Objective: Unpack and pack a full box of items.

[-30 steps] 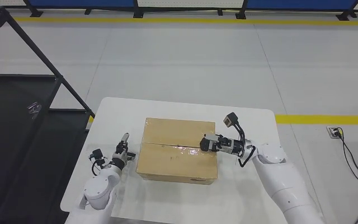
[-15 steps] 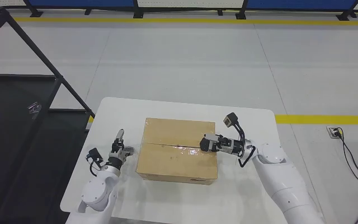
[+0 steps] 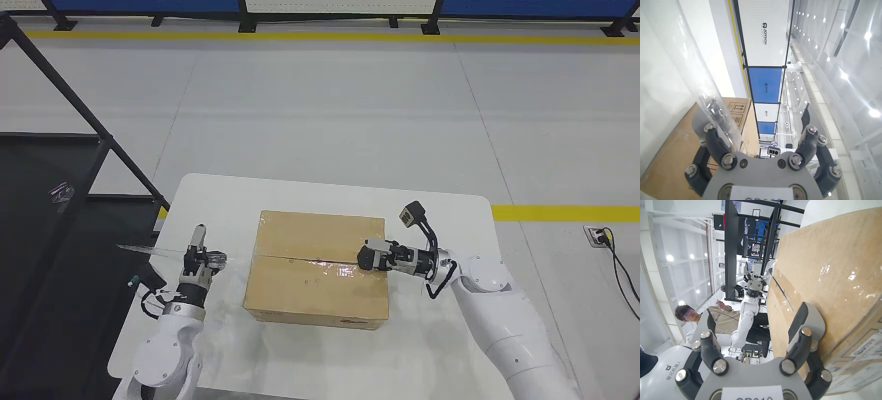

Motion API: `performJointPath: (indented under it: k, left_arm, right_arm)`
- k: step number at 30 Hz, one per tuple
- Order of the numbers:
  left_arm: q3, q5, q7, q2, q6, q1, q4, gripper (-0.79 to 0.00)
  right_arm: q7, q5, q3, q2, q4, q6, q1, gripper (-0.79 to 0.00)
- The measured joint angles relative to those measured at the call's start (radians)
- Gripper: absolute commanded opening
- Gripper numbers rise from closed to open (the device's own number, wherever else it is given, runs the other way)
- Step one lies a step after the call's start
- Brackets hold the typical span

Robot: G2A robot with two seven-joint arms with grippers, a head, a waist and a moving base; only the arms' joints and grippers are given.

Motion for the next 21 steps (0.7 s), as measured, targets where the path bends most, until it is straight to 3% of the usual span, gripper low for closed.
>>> performJointPath:
  k: [21]
  left_arm:
    - [-0.019, 0.162, -0.021, 0.004, -0.014, 0.04, -0.159, 0.0]
  right_arm:
    - [0.0, 0.0, 0.0, 0.0, 0.0, 0.0, 0.0, 0.0]
